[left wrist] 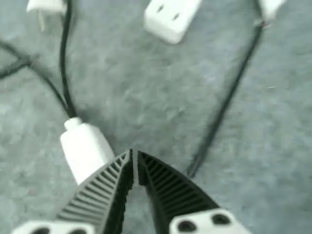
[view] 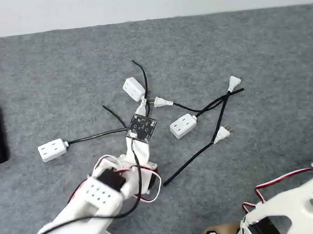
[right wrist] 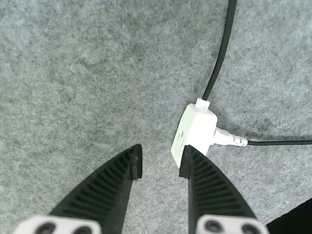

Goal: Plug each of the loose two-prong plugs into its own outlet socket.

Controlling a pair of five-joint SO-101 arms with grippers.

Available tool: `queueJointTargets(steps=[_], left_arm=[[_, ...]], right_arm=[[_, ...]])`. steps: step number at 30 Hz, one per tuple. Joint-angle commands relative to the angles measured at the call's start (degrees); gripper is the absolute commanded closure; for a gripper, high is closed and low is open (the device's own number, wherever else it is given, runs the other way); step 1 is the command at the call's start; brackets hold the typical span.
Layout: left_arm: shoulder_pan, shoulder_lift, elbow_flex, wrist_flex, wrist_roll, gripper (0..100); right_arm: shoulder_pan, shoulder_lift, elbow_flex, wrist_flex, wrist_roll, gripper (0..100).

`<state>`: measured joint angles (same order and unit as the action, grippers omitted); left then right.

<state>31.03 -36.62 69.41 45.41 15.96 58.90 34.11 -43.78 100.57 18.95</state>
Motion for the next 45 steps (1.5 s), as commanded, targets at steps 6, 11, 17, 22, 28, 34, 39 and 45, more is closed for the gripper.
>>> queueJointTargets(steps=[6, 11, 17, 22, 28, 34, 39, 45], left_arm=[[-0.97, 11.34, -6.64, -3.25, 0.18, 99], [-1.14, 4.04, -2.15, -3.34, 0.26, 99], [-6.68, -8.18, 2.68, -1.85, 0.18, 99], [-13.01, -14.07, 8.75, -1.85, 0.09, 99], [-13.54, -14.68, 9.98, -1.76, -2.81, 99], [-13.45, -14.33, 9.98, 0.18, -2.99, 99], [-13.45, -14.15, 9.98, 2.55, -3.08, 99], [-14.68, -14.15, 10.24, 3.87, -4.22, 99]], right_arm=[[-1.27, -0.92, -0.44, 1.98, -0.79, 86.6], [-1.27, -0.92, -0.44, 1.98, -0.62, 86.6], [-1.45, -0.84, -0.44, 1.89, -0.70, 86.6], [-1.01, -0.84, -0.44, 1.98, -0.35, 86.6], [-1.45, -0.84, -0.44, 2.07, -0.88, 86.6], [-1.01, -0.84, -0.44, 2.15, -0.35, 86.6], [-0.75, -0.84, -0.44, 2.15, -0.26, 86.6], [-2.68, -1.27, -0.44, 2.33, -0.18, 87.0]])
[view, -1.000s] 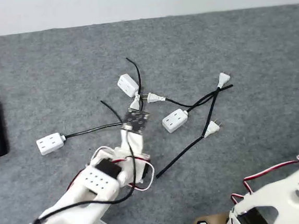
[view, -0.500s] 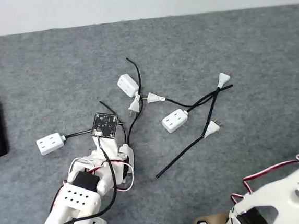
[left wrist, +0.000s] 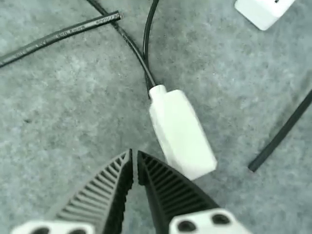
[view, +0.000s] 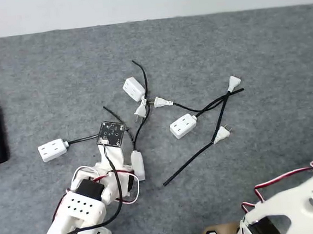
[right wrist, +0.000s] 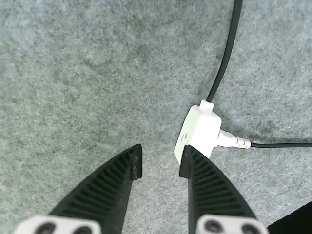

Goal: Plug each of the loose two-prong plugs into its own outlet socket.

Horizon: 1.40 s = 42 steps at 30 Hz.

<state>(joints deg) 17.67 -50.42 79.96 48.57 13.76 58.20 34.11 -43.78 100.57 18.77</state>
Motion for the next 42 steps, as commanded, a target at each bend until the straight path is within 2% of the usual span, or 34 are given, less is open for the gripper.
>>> queueJointTargets(steps=[1, 5, 8, 13, 19, 23, 27, 32, 35, 39, 42], left_arm=[[-2.02, -0.35, -0.31, 0.70, -2.46, 99], [-6.15, -0.35, -0.22, 1.23, -2.99, 99], [-10.46, -0.88, -0.57, 0.79, -3.78, 99], [-20.31, -0.88, -1.10, -3.78, -5.71, 99], [-32.53, -0.88, -1.89, -3.87, -5.71, 99], [-42.37, -0.88, -4.44, -4.04, -5.71, 99], [-49.67, -0.44, -4.97, -4.22, -5.71, 98], [-54.24, -0.44, -4.79, -4.13, -5.71, 95], [-54.68, -0.44, -4.97, -4.22, -5.54, 95], [-54.77, -0.44, -4.88, -5.01, -5.45, 95], [-55.74, -0.35, -4.79, -6.15, -5.36, 95]], right_arm=[[-2.68, -1.54, -0.35, 2.42, -0.09, 87.0], [-5.49, -1.71, -0.35, 2.68, -0.62, 87.5], [-9.36, -3.03, 2.73, 2.68, -2.55, 91.8], [-21.93, -14.81, 17.32, 2.24, -3.60, 98.5], [-42.59, -30.99, 38.86, -2.07, -8.26, 99.0], [-62.02, -39.52, 51.96, -10.33, -9.67, 99.0], [-80.04, -46.02, 60.92, -19.91, -16.44, 99.0], [-92.70, -47.96, 64.00, -24.31, -21.10, 93.6], [-97.54, -45.85, 63.47, -24.57, -24.00, 90.0], [-104.22, -41.80, 64.35, -29.23, -24.53, 90.2], [-106.68, -37.58, 64.44, -32.13, -24.53, 86.8]])
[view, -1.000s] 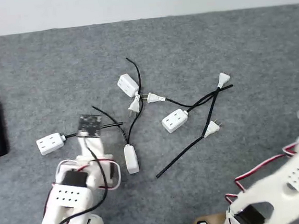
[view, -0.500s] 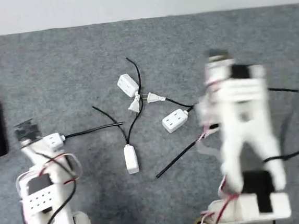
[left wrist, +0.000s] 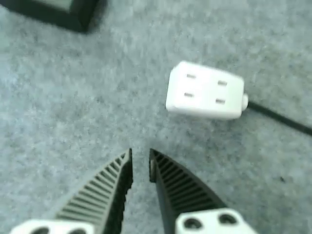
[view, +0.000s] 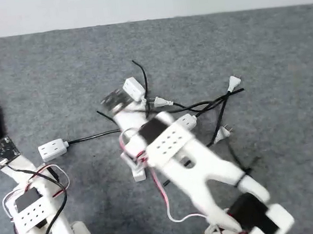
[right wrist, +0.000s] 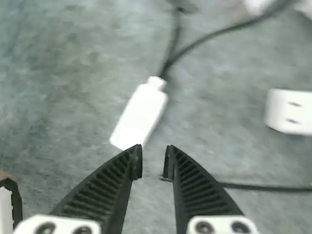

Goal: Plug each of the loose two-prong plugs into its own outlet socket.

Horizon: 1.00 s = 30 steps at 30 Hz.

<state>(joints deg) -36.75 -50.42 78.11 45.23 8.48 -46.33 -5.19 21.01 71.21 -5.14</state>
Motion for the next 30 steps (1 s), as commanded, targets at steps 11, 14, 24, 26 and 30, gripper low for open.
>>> queueJointTargets(steps=[11, 14, 24, 26, 30], left_arm=[[-1.85, -0.35, -1.80, -5.54, -0.09, 95], [-1.85, -0.35, -1.80, -5.71, -0.09, 95], [-1.76, -0.35, -1.63, -5.71, -0.09, 95], [-1.76, -0.35, -1.63, -5.71, -0.09, 95], [-1.76, -0.35, -1.63, -5.71, -0.09, 94]], right_arm=[[-2.42, 15.34, -1.05, -9.71, -0.18, 87.3], [-3.12, 16.84, -2.46, -8.84, -0.18, 84.9], [-8.31, 17.80, -2.37, -8.31, 7.47, 87.3], [-8.66, 17.89, -2.46, -6.90, 8.70, 82.0], [-8.48, 17.89, -2.46, -6.64, 9.32, 77.6]])
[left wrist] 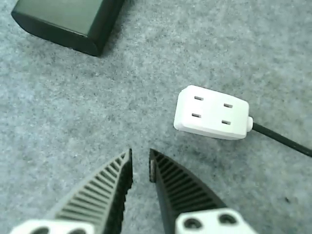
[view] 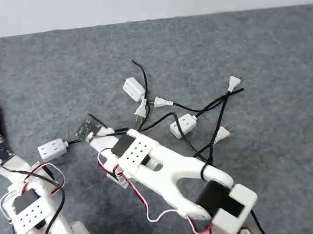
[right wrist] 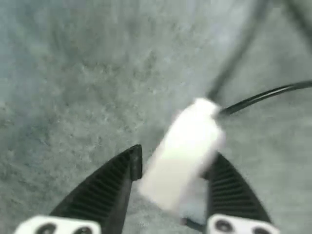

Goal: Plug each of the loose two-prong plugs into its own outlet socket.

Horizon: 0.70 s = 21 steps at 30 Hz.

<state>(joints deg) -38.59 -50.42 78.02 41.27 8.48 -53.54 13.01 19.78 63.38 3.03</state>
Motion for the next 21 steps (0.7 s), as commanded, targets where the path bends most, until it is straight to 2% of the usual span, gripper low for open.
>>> queueJointTargets(steps=[1, 9, 12, 15, 21], left_arm=[[0.18, -0.35, -1.54, -1.76, -0.09, 94], [1.85, -0.35, -0.57, -1.76, -0.44, 94], [1.93, -0.35, -0.57, -1.76, -0.44, 94], [1.93, -0.35, -0.48, -1.76, -0.44, 94], [1.93, -0.35, -0.48, -1.76, -0.44, 94]], right_arm=[[-1.27, -0.31, -1.23, 1.19, 1.14, 77.6], [-1.10, -0.31, -1.23, 1.01, 1.58, 77.6], [-0.04, -0.92, -1.23, 1.45, 1.58, 84.5], [3.38, -0.92, -2.02, 1.54, 1.58, 98.6], [13.49, -3.82, -5.71, 11.56, 1.49, 98.8]])
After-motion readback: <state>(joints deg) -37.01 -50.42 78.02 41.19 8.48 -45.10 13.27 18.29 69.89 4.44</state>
